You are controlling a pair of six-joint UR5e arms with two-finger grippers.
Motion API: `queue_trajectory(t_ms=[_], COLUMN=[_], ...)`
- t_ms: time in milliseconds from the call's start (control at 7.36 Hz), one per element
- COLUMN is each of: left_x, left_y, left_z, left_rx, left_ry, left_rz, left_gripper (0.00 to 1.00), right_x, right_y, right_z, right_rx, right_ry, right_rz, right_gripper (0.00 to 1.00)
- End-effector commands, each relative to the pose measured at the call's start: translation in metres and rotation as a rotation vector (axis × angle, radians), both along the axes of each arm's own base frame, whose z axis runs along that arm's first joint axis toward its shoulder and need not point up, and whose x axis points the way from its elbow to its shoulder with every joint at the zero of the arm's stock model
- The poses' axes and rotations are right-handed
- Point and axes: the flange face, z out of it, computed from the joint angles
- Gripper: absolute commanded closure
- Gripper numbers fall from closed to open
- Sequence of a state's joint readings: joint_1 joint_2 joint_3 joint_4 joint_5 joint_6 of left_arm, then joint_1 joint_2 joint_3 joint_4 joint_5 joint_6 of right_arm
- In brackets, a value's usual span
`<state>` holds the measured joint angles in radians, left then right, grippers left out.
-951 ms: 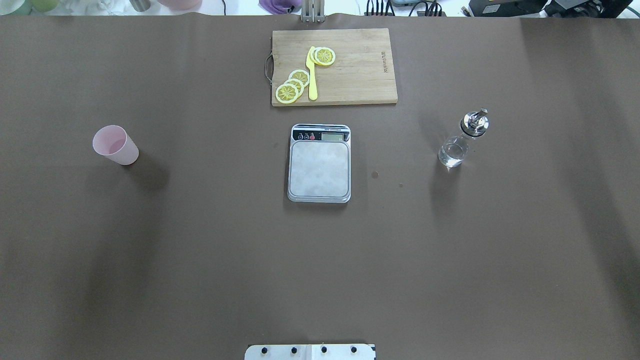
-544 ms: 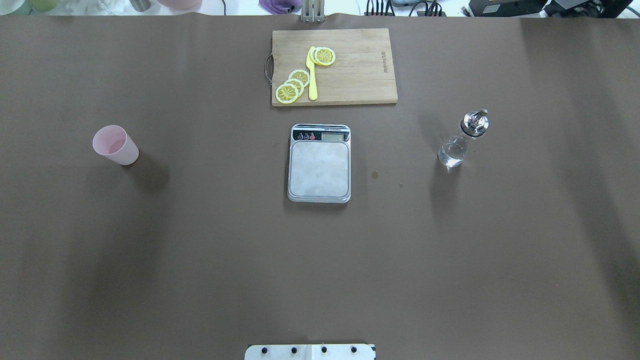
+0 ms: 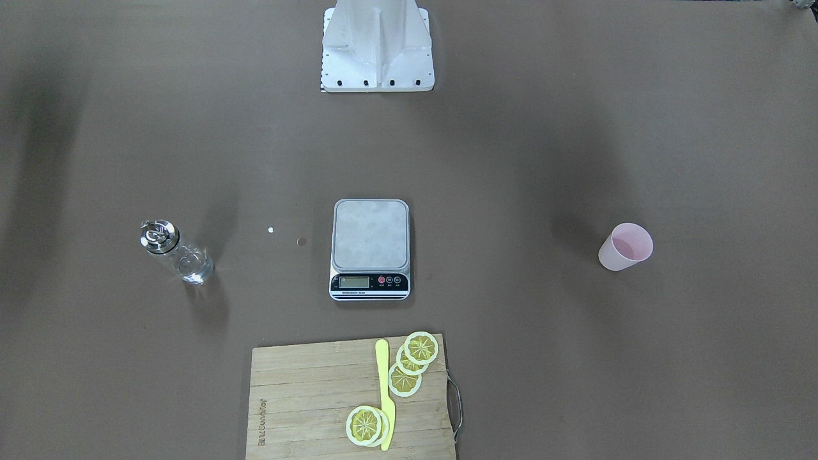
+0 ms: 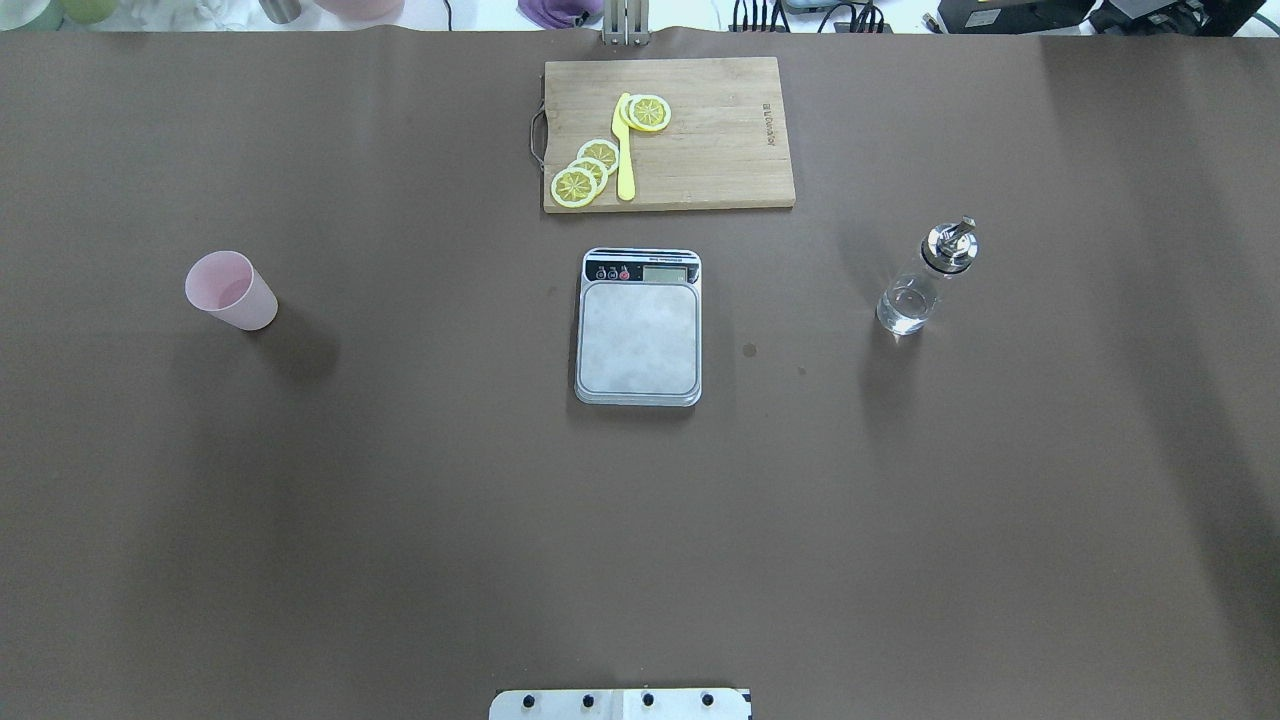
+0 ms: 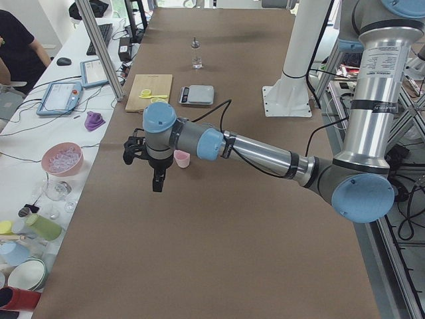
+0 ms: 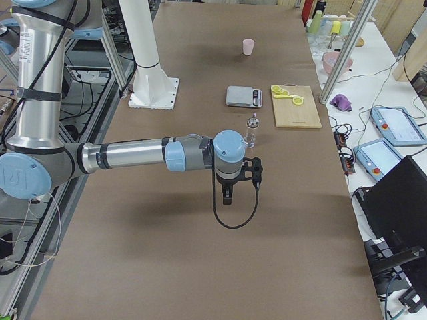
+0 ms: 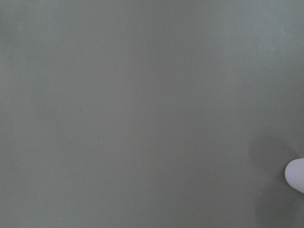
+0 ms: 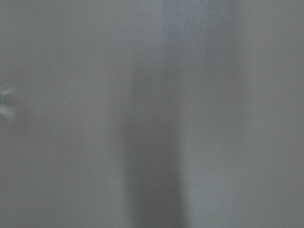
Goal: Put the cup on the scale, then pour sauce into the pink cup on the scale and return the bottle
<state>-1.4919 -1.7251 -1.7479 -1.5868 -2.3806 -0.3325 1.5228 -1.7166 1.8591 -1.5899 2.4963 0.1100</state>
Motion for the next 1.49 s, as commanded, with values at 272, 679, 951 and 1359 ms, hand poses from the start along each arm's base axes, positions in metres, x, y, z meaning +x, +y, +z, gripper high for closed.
queue_trajectory(t_ms=[272,679,951,1359], left_x=[0.209,0.254,0.28,0.288], left_y=[0.0,0.002,0.007,0.006], left_z=[-0.044,-0.018,-0.003,0.013], left_rx=[-0.185,-0.183,-0.177,-0.167], left_ry=[0.021,-0.021,-0.06,-0.047], left_rz=[-0.08,-0.052,-0.034,-0.022], left_gripper=[0.03,0.03,0.03,0.2], right_x=[0.0,-0.004,-0.004,-0.004], right_y=[-0.003,-0.012,-0.012,-0.013], right_z=[-0.004,-0.022,-0.025,-0.026], right_rx=[0.009,-0.01,-0.004,-0.002], right_ry=[0.003,-0.054,-0.062,-0.062], right_rz=[0.002,0.028,0.025,0.026], right_gripper=[0.0,0.0,0.0,0.0])
